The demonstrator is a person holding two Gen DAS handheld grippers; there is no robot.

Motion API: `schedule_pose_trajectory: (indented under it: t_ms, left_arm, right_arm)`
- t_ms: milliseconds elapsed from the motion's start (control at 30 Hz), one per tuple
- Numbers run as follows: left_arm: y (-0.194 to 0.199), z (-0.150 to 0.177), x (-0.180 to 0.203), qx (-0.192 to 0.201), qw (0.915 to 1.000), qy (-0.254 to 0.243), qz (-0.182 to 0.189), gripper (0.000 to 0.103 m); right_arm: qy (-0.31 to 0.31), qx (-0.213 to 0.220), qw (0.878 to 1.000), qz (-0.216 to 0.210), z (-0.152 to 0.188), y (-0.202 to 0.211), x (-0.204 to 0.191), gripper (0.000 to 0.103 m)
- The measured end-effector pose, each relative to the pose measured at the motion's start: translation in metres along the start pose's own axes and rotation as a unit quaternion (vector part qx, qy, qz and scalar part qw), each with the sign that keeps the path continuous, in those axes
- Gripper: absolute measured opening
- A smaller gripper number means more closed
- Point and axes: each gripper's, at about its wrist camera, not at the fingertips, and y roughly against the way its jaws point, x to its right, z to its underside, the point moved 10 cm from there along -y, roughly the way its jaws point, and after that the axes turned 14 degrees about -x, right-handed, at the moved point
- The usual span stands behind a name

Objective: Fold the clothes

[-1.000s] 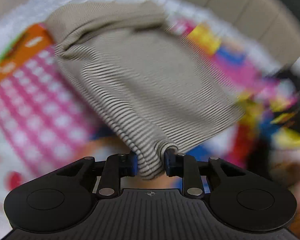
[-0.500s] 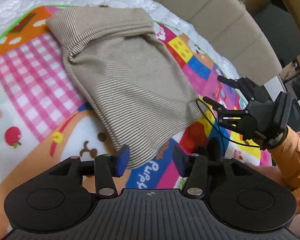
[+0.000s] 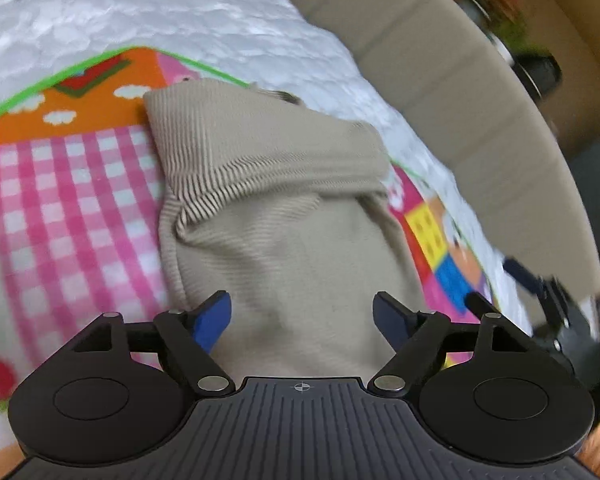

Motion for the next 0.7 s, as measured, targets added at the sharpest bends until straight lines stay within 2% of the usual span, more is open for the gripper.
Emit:
schedule_pose_trajectory:
  t_ms: [100, 167, 300, 333, 400, 500, 567, 700]
  left_arm:
    - [-0.022, -0.02, -0.027, -0.005, 0.9992, 0.036, -0.02, 0.083]
    - [-0.029, -0.033, -0.041, -0.001, 0.9986, 0.051, -0.013, 0.077]
    - [-0.033, -0.06, -0.06, 0.018, 0.9973, 0.07, 0.014, 0.075]
    - [-0.033, -0.067, -0.064, 0.027, 0.9971, 0.069, 0.015, 0.07]
    - [-0.03, -0.079, -0.073, 0.045, 0.9964, 0.07, 0.015, 0.061]
    - [-0.027, -0.092, -0.085, 0.066, 0.9939, 0.082, 0.031, 0.054]
    - [-0.026, -0.098, -0.091, 0.076, 0.9928, 0.085, 0.035, 0.05]
    - [-0.023, -0.101, -0.088, 0.078, 0.993, 0.082, 0.034, 0.052]
  right_arm:
    - [-0.031, -0.003, 1.0, -0.005, -0.02, -0.026, 0.0, 0.086]
    - [-0.051, -0.005, 0.999, -0.009, -0.034, -0.044, -0.001, 0.086]
    - [-0.071, -0.02, 0.997, -0.011, -0.058, -0.085, -0.013, 0.085]
    - [-0.068, -0.022, 0.997, -0.009, -0.063, -0.094, -0.018, 0.084]
    - [-0.065, -0.025, 0.998, -0.007, -0.072, -0.111, -0.03, 0.074]
    - [-0.075, -0.046, 0.996, -0.02, -0.077, -0.136, -0.047, 0.063]
    - [-0.085, -0.061, 0.994, -0.026, -0.077, -0.151, -0.054, 0.063]
    - [-0.095, -0.085, 0.991, -0.025, -0.064, -0.169, -0.061, 0.063]
